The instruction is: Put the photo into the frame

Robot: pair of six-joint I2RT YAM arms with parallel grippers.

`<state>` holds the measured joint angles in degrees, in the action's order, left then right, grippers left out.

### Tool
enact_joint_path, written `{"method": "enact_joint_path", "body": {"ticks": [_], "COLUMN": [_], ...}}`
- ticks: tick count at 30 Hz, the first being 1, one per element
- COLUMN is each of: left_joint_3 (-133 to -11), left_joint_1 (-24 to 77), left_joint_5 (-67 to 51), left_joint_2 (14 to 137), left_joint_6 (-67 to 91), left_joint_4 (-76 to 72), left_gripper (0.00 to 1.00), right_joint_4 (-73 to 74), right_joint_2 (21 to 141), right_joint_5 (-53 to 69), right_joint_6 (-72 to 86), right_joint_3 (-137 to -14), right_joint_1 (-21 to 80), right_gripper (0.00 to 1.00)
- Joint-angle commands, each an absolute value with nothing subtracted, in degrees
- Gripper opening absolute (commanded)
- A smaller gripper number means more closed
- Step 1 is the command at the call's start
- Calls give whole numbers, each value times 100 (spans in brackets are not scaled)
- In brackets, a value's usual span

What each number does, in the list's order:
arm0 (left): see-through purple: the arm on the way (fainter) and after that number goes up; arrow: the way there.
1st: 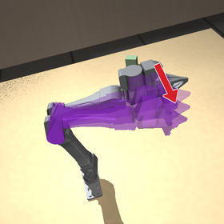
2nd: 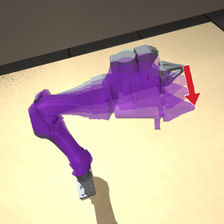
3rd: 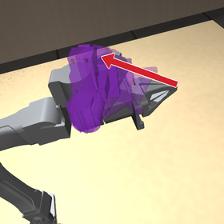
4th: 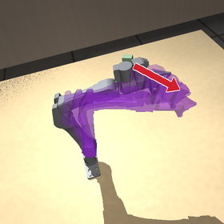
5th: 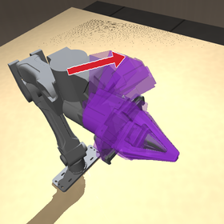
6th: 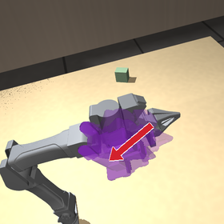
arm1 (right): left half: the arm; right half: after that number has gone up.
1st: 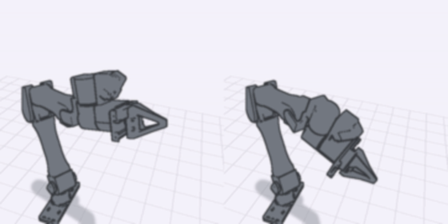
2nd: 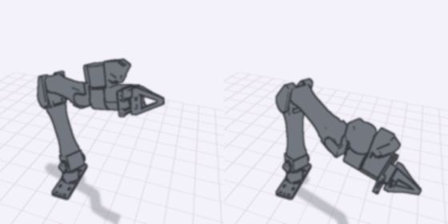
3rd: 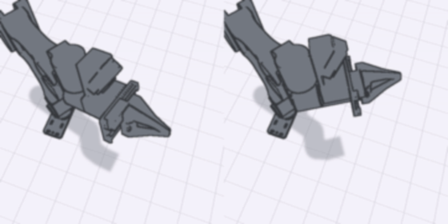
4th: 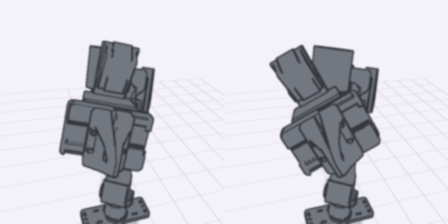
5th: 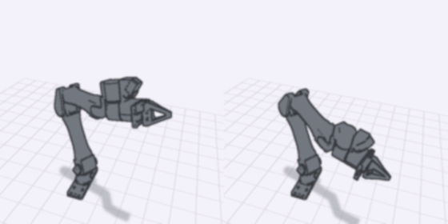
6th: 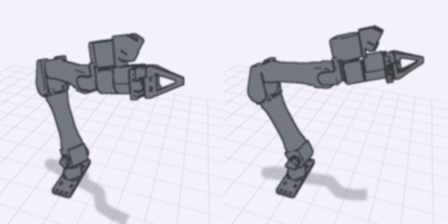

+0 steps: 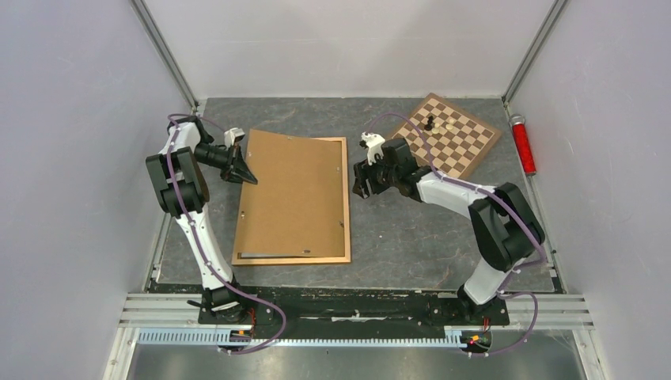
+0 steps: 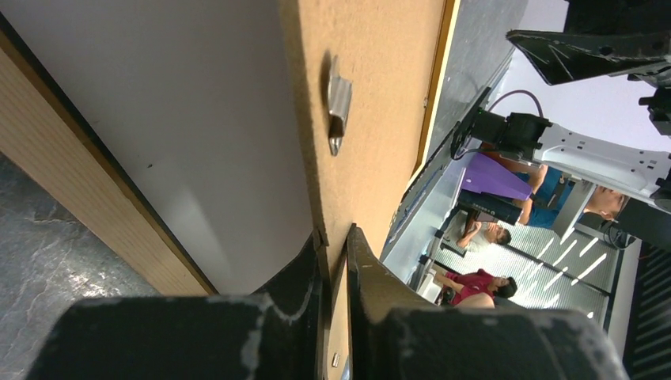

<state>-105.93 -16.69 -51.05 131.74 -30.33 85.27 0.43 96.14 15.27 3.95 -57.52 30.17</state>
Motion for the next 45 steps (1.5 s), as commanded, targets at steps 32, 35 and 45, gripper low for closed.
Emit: {"method": "enact_joint_path", "body": {"ticks": [32, 35, 45], "left_joint_3": [-9948, -10043, -10402], "left_joint_1": [-1530, -1537, -1581], "left_joint_5": [-4169, -4148, -4552], "left_joint_2": [12625, 12578, 12554], "left_joint_6": [-3481, -3472, -3634], "left_joint_4": [7809, 7942, 8624], "left_gripper": [2, 2, 2], "right_joint_4": [-181, -96, -9], "right_joint_2": [11064, 11100, 11057], "right_joint_5": [2337, 2205, 2008], "right_joint_6": [708, 686, 611], "right_joint_3": [-6661, -6695, -6697], "right_joint_1": [3283, 3281, 3284], "right_gripper": [65, 64, 56]}}
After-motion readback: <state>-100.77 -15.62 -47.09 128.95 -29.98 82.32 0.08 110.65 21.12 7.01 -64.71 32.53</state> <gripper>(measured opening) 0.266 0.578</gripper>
